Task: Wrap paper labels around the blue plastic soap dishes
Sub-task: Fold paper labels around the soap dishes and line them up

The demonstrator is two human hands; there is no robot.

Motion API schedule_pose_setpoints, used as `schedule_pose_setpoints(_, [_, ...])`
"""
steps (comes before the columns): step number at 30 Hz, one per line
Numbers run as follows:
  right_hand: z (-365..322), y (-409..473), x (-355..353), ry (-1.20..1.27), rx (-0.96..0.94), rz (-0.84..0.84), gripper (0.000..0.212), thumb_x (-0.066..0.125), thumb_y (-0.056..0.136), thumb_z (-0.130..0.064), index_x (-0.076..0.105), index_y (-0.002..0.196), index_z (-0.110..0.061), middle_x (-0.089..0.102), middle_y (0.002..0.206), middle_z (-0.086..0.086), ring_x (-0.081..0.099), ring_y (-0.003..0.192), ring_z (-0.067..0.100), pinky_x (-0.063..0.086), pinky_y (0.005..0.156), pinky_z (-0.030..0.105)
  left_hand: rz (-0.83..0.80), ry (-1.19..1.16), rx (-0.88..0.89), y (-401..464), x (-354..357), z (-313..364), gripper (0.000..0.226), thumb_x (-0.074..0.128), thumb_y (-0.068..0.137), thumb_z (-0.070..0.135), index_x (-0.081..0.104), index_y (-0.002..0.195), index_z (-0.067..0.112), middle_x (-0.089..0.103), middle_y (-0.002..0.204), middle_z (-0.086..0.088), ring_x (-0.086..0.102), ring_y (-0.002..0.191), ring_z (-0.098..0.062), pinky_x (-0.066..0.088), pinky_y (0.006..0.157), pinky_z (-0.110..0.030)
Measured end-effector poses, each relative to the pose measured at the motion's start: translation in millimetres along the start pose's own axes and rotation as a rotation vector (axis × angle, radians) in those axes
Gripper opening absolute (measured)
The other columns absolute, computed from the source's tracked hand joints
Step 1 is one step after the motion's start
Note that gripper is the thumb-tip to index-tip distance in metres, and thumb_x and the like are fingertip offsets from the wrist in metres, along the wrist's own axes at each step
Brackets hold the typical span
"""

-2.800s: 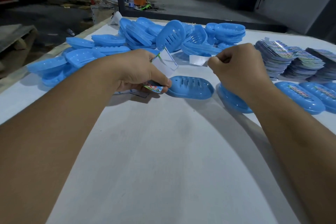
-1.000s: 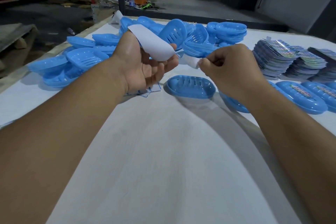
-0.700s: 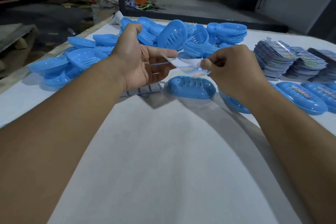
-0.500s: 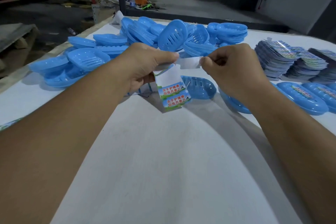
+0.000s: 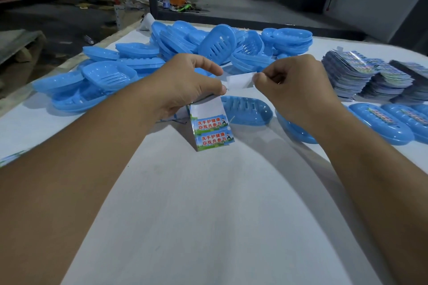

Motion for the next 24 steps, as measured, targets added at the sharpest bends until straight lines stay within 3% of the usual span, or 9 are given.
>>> schedule_pose_setpoints(5, [5, 5, -6, -0.034, 0.048, 0.046, 0.028, 0.060, 0.085, -0.028, 0.071, 0.073, -0.006, 0.067, 0.066, 0.010, 0.051, 0.055, 0.022, 0.052, 0.059, 0.031, 0.070, 0.185, 0.067, 4, -4, -5, 0.032, 0.090, 0.069, 0.020, 0.069, 0.090, 0.032, 0.074, 0.091, -0.002, 0.075, 0.068, -0.012, 0.061, 0.060, -0.030])
schedule_pose_setpoints(8, [6, 6, -7, -0.025, 0.050, 0.062, 0.029, 0.059, 0.084, -0.028, 0.071, 0.073, -0.004, 0.068, 0.069, 0.014, 0.047, 0.056, 0.016, 0.051, 0.059, 0.030, 0.027, 0.098, 0.036, 5, -8, -5, 0.028, 0.090, 0.070, 0.010, 0.073, 0.090, 0.022, 0.077, 0.087, -0.006, 0.076, 0.071, -0.013, 0.059, 0.061, -0.023])
schedule_pose_setpoints(12, [0, 2, -2, -0.006, 0.016, 0.045, 0.028, 0.060, 0.082, -0.029, 0.071, 0.071, -0.006, 0.068, 0.065, 0.009, 0.051, 0.055, 0.016, 0.053, 0.061, 0.034, -0.001, 0.369, 0.088, 4, -20, -3, 0.016, 0.090, 0.071, 0.020, 0.079, 0.076, 0.029, 0.076, 0.078, 0.010, 0.073, 0.085, -0.011, 0.058, 0.081, -0.030])
schedule_pose_setpoints(18, [-1, -1, 1, 0.056, 0.010, 0.025, 0.024, 0.063, 0.082, -0.030, 0.070, 0.065, -0.015, 0.066, 0.064, -0.009, 0.051, 0.054, 0.003, 0.042, 0.051, 0.015, -0.022, 0.687, 0.130, 4, -36, 1, 0.016, 0.078, 0.083, 0.018, 0.076, 0.081, 0.034, 0.073, 0.073, 0.022, 0.067, 0.075, 0.004, 0.047, 0.065, -0.018])
schedule_pose_setpoints(21, [-2, -1, 1, 0.054, -0.001, 0.023, 0.024, 0.065, 0.084, -0.030, 0.071, 0.067, -0.015, 0.066, 0.062, -0.007, 0.053, 0.057, 0.003, 0.043, 0.053, 0.016, -0.012, 0.803, 0.198, 2, -36, 1, 0.024, 0.076, 0.083, 0.013, 0.073, 0.089, 0.035, 0.073, 0.080, 0.023, 0.061, 0.070, 0.012, 0.040, 0.059, -0.014])
schedule_pose_setpoints(24, [-3, -1, 1, 0.058, -0.007, 0.023, 0.025, 0.066, 0.084, -0.031, 0.072, 0.067, -0.014, 0.066, 0.061, -0.005, 0.053, 0.059, 0.004, 0.043, 0.055, 0.017, 0.032, 0.890, 0.248, -1, -36, 1, 0.038, 0.082, 0.077, 0.020, 0.063, 0.100, 0.043, 0.062, 0.098, 0.023, 0.057, 0.075, 0.005, 0.039, 0.062, -0.017])
Point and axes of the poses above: each hand's wrist, its own y-axis towards the middle knuckle, its own x-axis out of the palm, z = x × y, the point moved 2 cm from there along y, towards the middle knuckle
